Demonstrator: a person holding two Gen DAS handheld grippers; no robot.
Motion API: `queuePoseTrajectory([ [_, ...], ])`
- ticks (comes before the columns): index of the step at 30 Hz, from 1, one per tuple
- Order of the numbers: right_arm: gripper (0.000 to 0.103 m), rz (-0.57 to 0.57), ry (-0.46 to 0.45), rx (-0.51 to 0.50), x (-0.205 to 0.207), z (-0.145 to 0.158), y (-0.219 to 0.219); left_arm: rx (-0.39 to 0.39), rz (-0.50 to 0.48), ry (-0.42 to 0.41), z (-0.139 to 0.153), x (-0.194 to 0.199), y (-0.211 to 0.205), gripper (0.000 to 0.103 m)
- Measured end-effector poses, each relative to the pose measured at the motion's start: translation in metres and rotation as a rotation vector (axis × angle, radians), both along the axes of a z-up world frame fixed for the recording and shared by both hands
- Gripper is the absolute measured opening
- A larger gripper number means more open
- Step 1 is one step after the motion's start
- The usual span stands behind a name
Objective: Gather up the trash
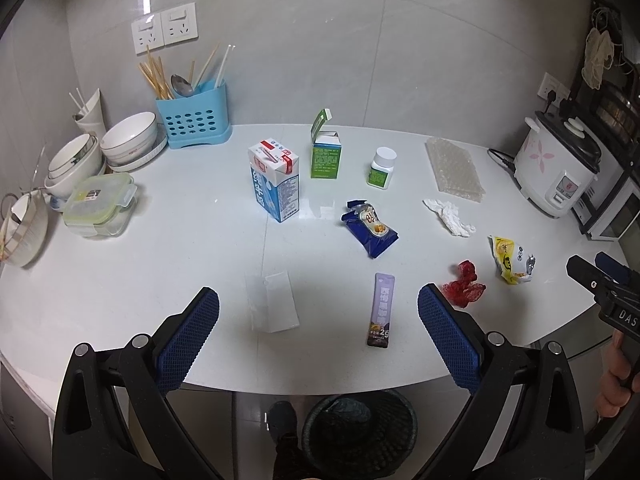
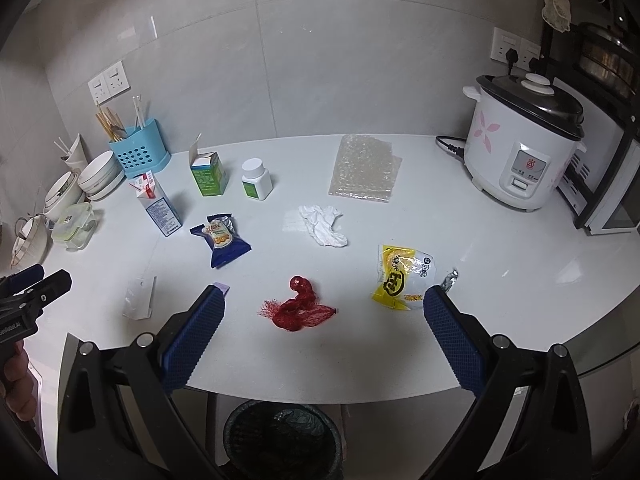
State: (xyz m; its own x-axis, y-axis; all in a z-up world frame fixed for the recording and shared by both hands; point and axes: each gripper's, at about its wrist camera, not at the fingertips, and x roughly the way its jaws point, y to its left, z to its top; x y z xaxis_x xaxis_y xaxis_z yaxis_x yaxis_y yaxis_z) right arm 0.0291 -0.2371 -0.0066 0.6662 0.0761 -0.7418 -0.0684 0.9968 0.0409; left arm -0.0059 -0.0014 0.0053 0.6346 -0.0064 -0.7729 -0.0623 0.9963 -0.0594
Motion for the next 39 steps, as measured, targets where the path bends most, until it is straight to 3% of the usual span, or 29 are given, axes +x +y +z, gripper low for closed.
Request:
queuePoseTrajectory([
  [39, 0.096, -0.016, 0.01, -0.015, -0.0048, 0.0, -0.0011, -0.023, -0.006, 0.004, 0.0, -0.0085, -0.0026, 0.097],
])
